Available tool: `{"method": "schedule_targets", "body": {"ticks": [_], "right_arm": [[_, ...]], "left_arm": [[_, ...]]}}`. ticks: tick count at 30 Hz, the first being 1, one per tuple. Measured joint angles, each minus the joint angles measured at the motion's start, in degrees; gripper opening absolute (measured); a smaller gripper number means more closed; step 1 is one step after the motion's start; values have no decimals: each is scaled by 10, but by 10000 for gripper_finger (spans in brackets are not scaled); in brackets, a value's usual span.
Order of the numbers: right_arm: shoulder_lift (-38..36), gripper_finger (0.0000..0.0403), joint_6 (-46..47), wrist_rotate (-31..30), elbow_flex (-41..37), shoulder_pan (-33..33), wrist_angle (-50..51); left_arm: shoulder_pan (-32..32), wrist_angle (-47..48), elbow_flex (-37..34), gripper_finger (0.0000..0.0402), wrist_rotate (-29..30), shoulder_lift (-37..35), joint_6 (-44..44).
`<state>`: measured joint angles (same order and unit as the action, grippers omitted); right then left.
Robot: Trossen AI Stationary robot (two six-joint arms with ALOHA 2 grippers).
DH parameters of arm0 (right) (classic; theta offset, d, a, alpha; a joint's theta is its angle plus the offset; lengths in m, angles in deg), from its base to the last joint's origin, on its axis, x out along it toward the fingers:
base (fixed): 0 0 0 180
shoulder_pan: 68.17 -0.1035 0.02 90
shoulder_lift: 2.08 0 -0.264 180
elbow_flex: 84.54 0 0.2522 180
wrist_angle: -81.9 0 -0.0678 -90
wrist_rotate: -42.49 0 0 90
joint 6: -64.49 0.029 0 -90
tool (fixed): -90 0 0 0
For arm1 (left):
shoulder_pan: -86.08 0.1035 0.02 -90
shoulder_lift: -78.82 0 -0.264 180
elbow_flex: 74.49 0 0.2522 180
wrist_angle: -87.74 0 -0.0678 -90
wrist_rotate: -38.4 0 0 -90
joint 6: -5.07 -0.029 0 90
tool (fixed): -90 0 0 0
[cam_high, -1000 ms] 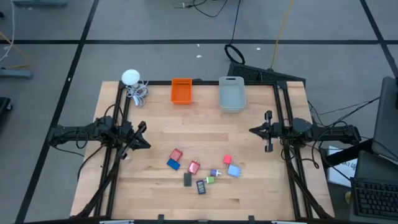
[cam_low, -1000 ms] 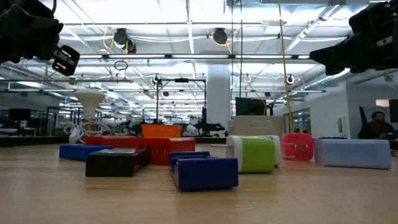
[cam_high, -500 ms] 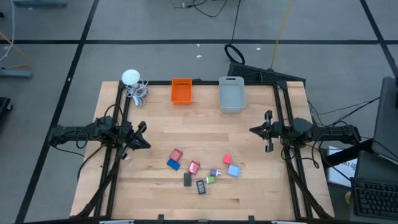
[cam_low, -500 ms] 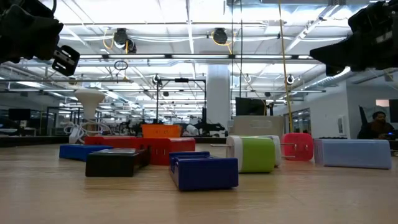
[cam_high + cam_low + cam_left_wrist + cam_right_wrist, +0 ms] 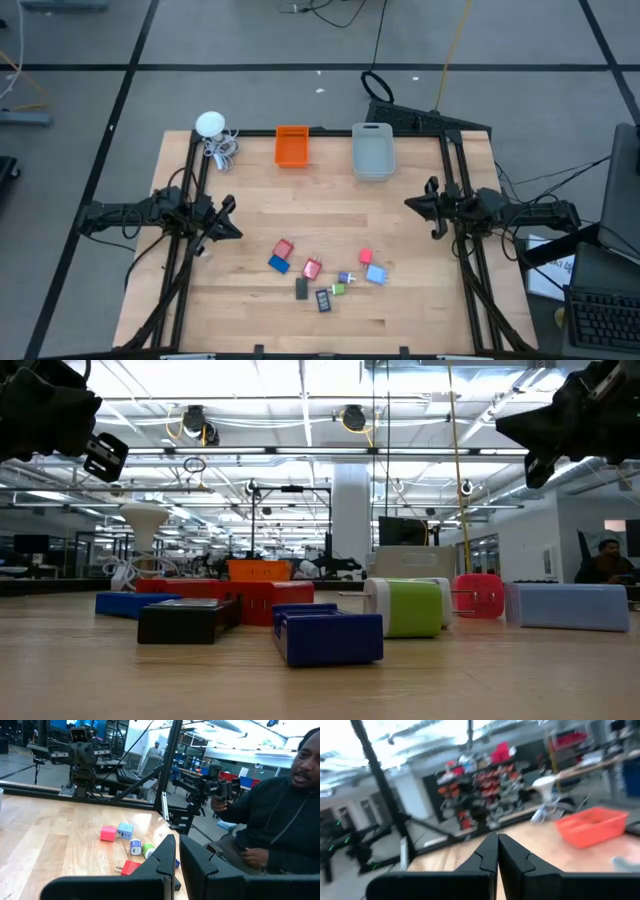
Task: Pick & Place Office items
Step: Put the blue charger adapter into the gray bin
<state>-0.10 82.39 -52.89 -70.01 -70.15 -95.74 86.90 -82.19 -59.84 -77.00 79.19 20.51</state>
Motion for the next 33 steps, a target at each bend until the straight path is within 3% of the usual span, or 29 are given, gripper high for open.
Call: {"method": "schedule_targets", "body": {"ticks": [5, 10, 18, 23, 26, 29, 33], "right_arm": [[34, 6, 52, 108, 0, -2, -74], [95, 60, 61, 158, 0, -49, -261], [280, 197, -4, 160, 9, -228, -529], [432, 249, -99, 153, 99, -363, -517], [512, 260, -173, 85, 167, -418, -479], [568, 258, -193, -26, 219, -442, -347], [612, 248, -106, -214, 272, -447, -137]], "left_arm": [[0, 0, 0, 24, 0, 0, 0], [0, 0, 0, 24, 0, 0, 0], [0, 0, 0, 24, 0, 0, 0], [0, 0, 0, 24, 0, 0, 0], [0, 0, 0, 24, 0, 0, 0], [0, -4, 0, 24, 0, 0, 0], [0, -7, -1, 24, 0, 0, 0]]}}
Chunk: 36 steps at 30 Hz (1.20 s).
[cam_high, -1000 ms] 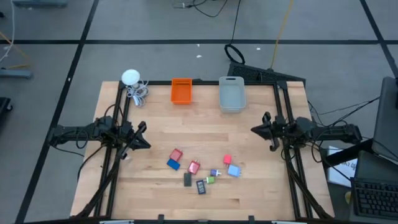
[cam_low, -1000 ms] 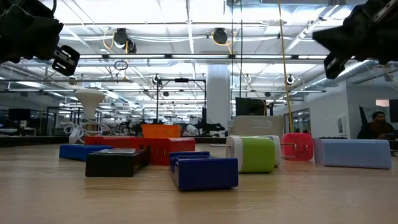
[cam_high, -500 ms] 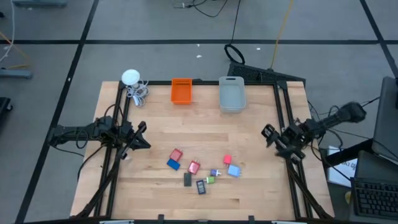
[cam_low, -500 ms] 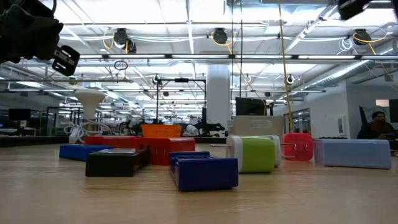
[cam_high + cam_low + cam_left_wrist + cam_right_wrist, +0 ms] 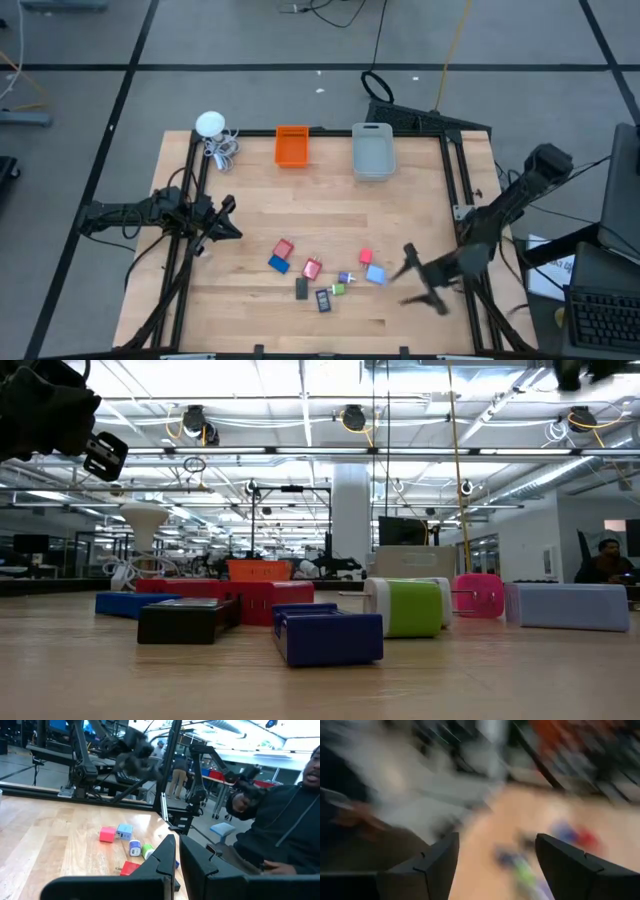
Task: Pick & Place Office items
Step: Put the blue charger adapter into the gray bin
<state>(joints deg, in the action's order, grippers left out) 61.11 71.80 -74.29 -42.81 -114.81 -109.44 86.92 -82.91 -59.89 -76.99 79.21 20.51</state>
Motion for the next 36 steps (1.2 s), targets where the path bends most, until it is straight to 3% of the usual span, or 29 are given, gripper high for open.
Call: {"method": "schedule_targets", "body": {"ticks": [3, 7, 11, 17, 27, 36], "right_arm": [[36, 240, 121, -86, 6, 13, 124], [83, 229, 241, -72, 8, 36, 170], [141, 223, 257, -32, 8, 43, 138], [222, 216, 268, -30, 8, 43, 79], [307, 214, 280, -40, 11, 64, 75], [318, 215, 305, 89, 10, 64, -52]], "left_arm": [[0, 0, 0, 24, 0, 0, 0], [0, 0, 0, 24, 0, 0, 0], [0, 0, 0, 24, 0, 0, 0], [0, -1, 0, 24, 0, 0, 0], [0, -2, 0, 24, 0, 0, 0], [0, -2, 0, 24, 0, 0, 0]]}}
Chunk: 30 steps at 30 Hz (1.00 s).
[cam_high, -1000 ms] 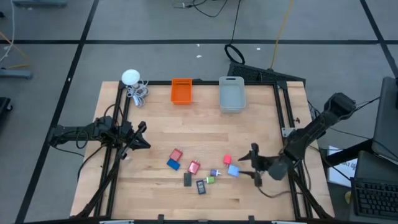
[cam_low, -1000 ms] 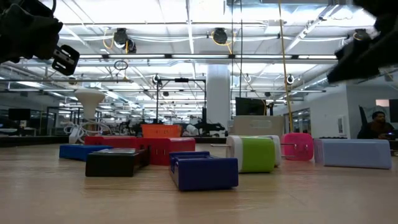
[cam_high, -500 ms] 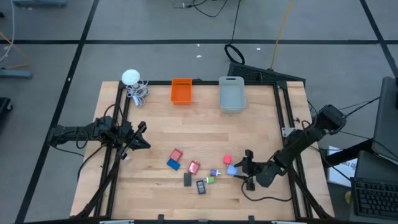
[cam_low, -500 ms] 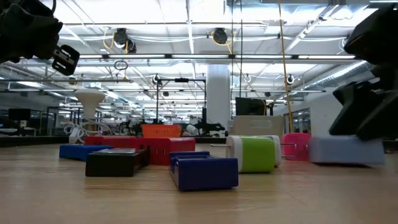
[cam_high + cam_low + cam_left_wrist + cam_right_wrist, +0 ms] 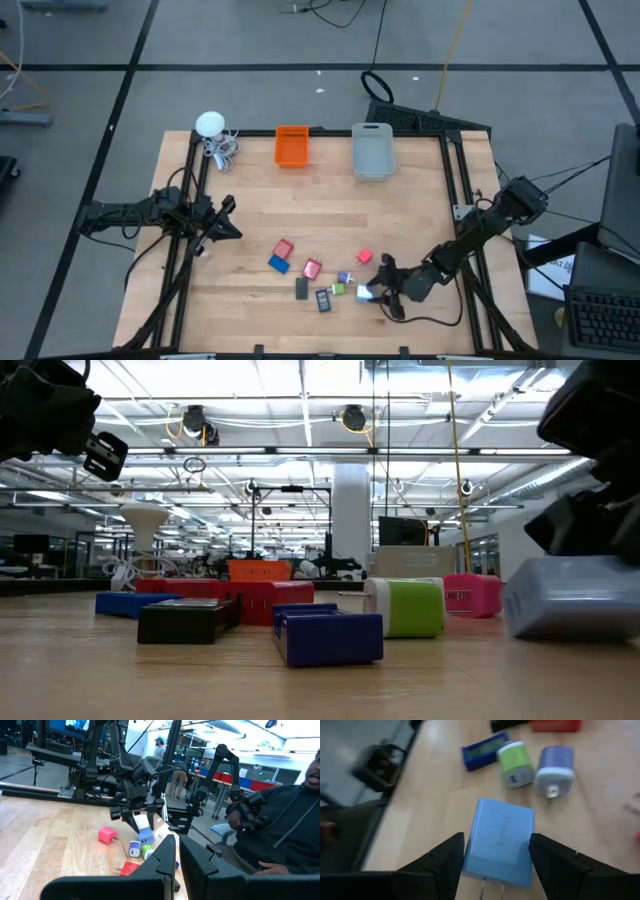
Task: Pick & Place Office items
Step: Put the blue charger adapter into the gray bin
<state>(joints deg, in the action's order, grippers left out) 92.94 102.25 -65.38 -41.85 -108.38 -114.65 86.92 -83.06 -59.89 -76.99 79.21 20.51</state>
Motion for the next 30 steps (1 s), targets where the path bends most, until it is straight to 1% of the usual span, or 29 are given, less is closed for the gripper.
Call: {"method": "schedule_targets", "body": {"ticks": [3, 6, 8, 10, 13, 15, 22, 25, 30], "right_arm": [[-1, 216, -57, -2, 0, 0, -32], [0, 217, -101, -6, 0, 3, -20], [0, 217, -114, -24, 0, 5, 0], [0, 218, -119, -59, 0, 4, 26], [0, 227, -132, -89, 0, 5, 59], [2, 238, -132, -87, 0, 5, 75], [0, 295, -131, -91, -2, 5, 68], [0, 304, -161, -90, -2, 8, 62], [1, 304, -238, -89, -2, 12, 37]], "left_arm": [[0, 0, 0, 24, 0, 0, 0], [0, 0, 0, 24, 0, 0, 0], [0, 0, 0, 24, 0, 0, 0], [0, 0, 0, 24, 0, 0, 0], [0, 0, 0, 24, 0, 0, 0], [0, 0, 0, 24, 0, 0, 0], [0, 1, 1, 24, 0, 0, 0], [0, 0, 1, 24, 0, 0, 0], [0, 0, 1, 24, 0, 0, 0]]}}
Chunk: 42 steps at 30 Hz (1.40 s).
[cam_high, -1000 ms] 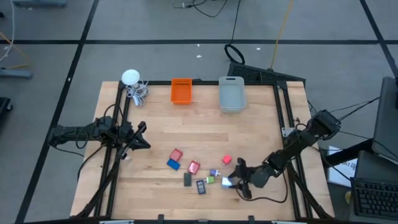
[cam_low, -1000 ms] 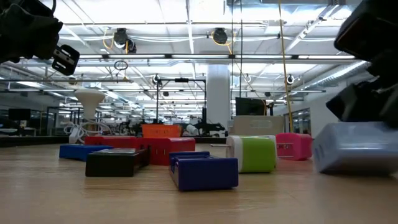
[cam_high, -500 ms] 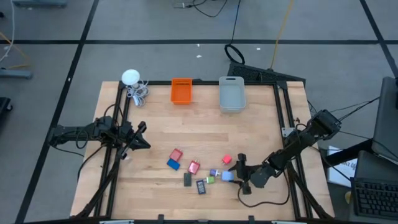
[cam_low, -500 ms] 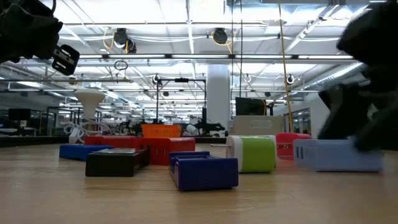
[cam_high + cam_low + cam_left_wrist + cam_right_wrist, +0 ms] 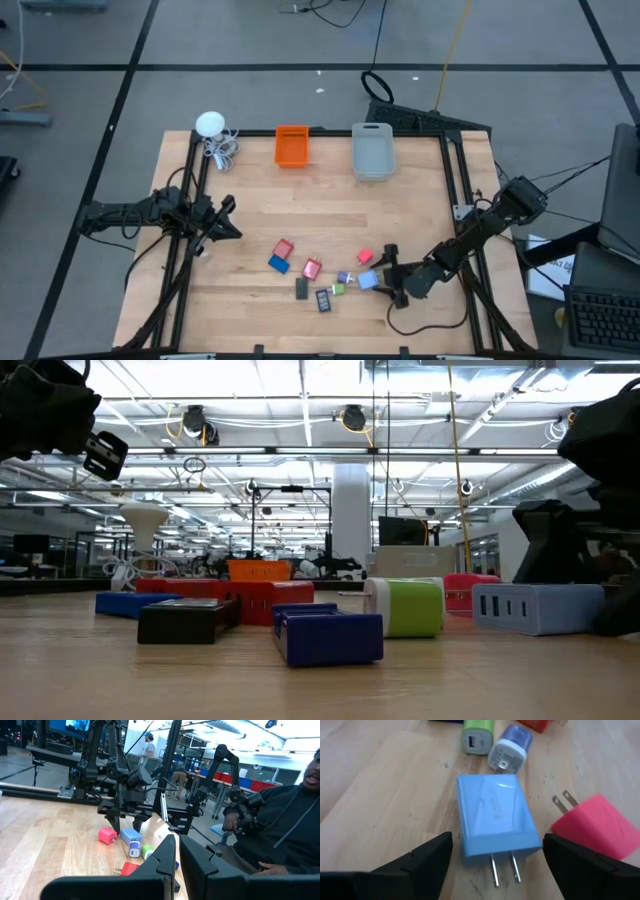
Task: Pick & Place Office items
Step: Put the blue charger adapter into the gray bin
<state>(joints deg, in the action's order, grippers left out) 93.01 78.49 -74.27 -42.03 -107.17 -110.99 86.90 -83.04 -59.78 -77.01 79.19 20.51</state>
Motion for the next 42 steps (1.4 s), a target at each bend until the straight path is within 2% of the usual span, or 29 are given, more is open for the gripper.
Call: {"method": "schedule_targets", "body": {"ticks": [4, 10, 13, 21, 28, 42], "right_arm": [[0, 296, -14, 19, 0, 18, -13], [0, 287, -14, 103, 0, 51, -28], [0, 276, -14, 110, 0, 56, -29], [2, 205, -34, 136, 0, 56, -59], [-18, 205, -33, 137, 0, 56, -83], [-162, 210, -27, 136, 0, 55, -63]], "left_arm": [[0, 0, 0, 24, 0, 0, 0], [0, 0, 0, 24, 0, 0, 0], [0, 0, 0, 24, 0, 0, 0], [0, 0, 0, 24, 0, 0, 0], [0, 0, 0, 24, 0, 0, 0], [0, 0, 0, 24, 0, 0, 0]]}}
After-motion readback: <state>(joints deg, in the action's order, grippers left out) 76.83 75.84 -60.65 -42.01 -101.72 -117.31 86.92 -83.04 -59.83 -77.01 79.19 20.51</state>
